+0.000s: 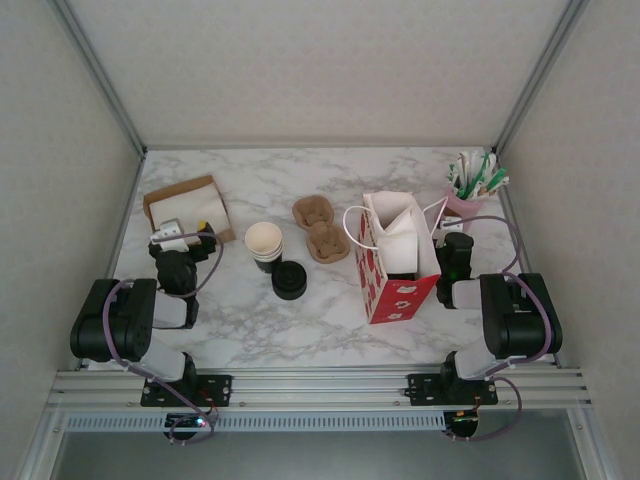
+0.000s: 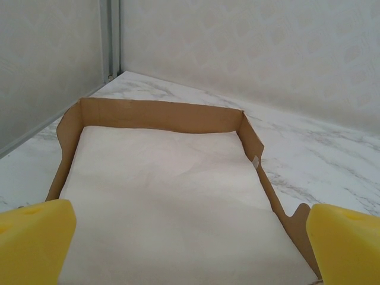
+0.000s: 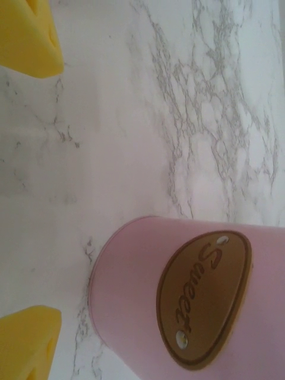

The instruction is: Pack the takeout coffee

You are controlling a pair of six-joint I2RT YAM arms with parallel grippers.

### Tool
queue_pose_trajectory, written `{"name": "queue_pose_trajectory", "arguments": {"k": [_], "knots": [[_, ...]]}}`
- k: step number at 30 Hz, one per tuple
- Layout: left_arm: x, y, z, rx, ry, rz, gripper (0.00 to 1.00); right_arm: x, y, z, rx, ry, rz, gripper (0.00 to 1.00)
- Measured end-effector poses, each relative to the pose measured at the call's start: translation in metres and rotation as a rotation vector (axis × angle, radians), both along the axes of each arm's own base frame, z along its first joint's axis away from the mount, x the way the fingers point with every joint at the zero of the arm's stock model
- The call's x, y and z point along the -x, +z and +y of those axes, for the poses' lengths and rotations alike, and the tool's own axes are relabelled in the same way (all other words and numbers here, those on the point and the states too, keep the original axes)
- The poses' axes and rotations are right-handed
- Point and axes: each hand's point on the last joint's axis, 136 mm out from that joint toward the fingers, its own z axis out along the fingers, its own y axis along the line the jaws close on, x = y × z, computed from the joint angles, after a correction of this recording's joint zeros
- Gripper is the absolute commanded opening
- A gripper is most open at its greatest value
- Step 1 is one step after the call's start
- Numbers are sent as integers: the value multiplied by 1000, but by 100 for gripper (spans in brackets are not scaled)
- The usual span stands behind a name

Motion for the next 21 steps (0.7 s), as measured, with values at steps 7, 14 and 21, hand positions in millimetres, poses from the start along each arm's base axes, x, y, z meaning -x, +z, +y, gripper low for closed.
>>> {"name": "queue_pose_trajectory", "arguments": {"k": [7, 14, 21], "knots": [[0, 0, 0, 0, 0, 0, 99, -1, 1, 4, -5, 20, -3, 99], [0, 0, 0, 0, 0, 0, 99, -1, 1, 4, -4, 25, -4, 99], [0, 0, 0, 0, 0, 0, 99, -1, 1, 4, -4, 25, -4, 99]]}}
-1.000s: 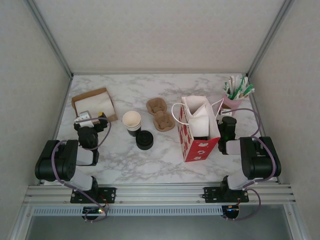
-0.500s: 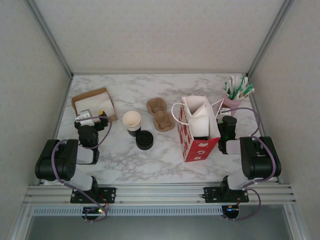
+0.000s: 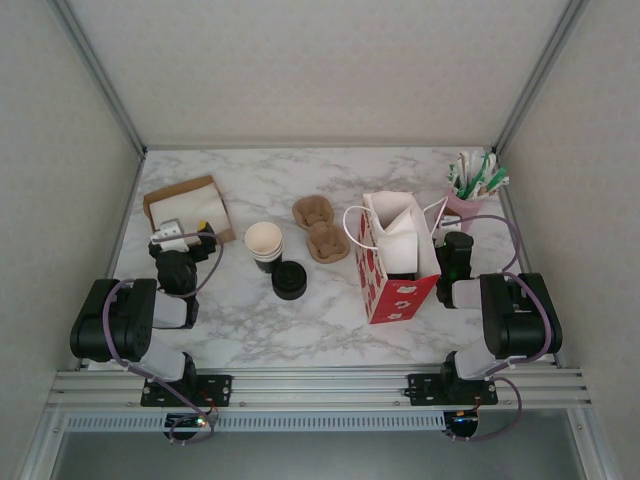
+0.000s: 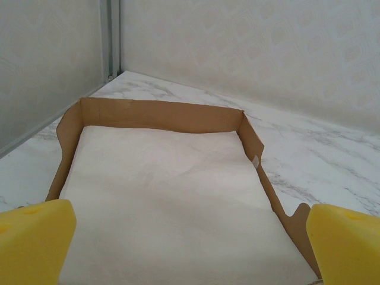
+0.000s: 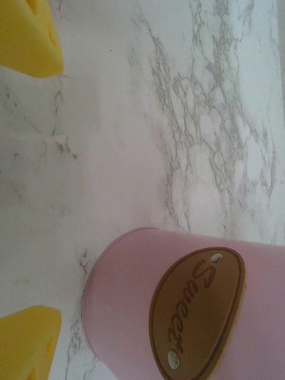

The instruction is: Pack the takeout coffee

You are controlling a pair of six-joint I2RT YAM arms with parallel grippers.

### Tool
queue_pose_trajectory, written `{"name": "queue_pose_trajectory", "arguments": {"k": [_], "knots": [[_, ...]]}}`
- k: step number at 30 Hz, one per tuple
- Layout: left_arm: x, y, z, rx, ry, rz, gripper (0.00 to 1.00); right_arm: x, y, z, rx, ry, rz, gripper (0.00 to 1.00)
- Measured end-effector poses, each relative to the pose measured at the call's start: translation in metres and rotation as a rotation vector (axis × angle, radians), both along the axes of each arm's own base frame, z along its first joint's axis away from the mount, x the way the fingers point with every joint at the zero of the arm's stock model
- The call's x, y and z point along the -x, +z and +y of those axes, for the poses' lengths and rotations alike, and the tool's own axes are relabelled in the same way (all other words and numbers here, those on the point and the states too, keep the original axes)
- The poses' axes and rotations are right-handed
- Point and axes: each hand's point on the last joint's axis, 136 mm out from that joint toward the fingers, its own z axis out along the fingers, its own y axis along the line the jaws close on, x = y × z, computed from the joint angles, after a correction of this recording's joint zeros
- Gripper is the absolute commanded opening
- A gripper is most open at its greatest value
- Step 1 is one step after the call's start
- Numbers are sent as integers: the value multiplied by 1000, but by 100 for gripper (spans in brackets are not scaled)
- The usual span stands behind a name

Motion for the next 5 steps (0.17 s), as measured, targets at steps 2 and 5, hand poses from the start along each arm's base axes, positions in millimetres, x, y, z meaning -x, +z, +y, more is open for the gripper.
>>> {"name": "queue_pose_trajectory", "arguments": {"k": [2, 5], "knots": [[0, 0, 0, 0, 0, 0, 99, 0, 0, 0, 0, 0, 0, 99], [0, 0, 0, 0, 0, 0, 99, 0, 0, 0, 0, 0, 0, 99]]}}
